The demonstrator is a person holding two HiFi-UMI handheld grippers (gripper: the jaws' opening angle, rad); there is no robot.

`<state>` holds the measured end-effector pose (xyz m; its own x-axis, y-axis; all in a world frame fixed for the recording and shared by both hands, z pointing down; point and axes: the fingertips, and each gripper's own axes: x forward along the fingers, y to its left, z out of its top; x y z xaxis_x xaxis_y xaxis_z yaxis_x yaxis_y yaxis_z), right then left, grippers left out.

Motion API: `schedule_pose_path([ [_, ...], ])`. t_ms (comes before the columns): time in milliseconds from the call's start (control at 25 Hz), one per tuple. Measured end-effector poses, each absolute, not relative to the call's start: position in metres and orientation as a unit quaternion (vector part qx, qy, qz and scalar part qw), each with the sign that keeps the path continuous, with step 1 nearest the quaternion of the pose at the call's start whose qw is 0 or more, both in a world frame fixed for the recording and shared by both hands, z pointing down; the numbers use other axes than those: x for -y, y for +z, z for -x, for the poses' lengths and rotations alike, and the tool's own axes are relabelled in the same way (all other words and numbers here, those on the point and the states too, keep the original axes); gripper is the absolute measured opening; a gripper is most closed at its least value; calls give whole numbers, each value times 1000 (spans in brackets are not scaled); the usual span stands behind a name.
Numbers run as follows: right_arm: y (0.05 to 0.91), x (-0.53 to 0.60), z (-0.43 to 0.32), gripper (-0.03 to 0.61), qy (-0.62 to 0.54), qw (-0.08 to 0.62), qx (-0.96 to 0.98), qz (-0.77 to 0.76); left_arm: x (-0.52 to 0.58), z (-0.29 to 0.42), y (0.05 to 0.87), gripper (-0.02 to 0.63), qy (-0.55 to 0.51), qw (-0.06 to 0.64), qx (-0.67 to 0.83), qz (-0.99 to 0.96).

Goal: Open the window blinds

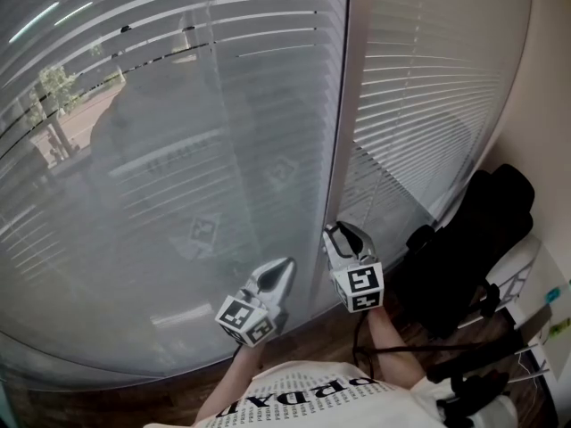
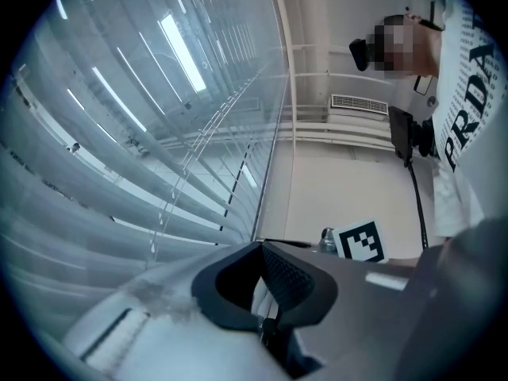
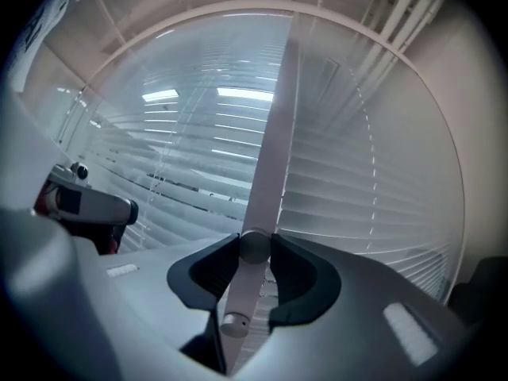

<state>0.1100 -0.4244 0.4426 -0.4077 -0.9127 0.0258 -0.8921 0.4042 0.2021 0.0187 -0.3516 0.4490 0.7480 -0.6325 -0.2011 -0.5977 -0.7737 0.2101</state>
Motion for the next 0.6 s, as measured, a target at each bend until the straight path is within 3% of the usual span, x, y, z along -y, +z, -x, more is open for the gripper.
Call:
schedule_pose_path([
  [600,444,427,-114,132,12,-8,842,-540,352,-23,447,-2,-134,64,327,-933],
])
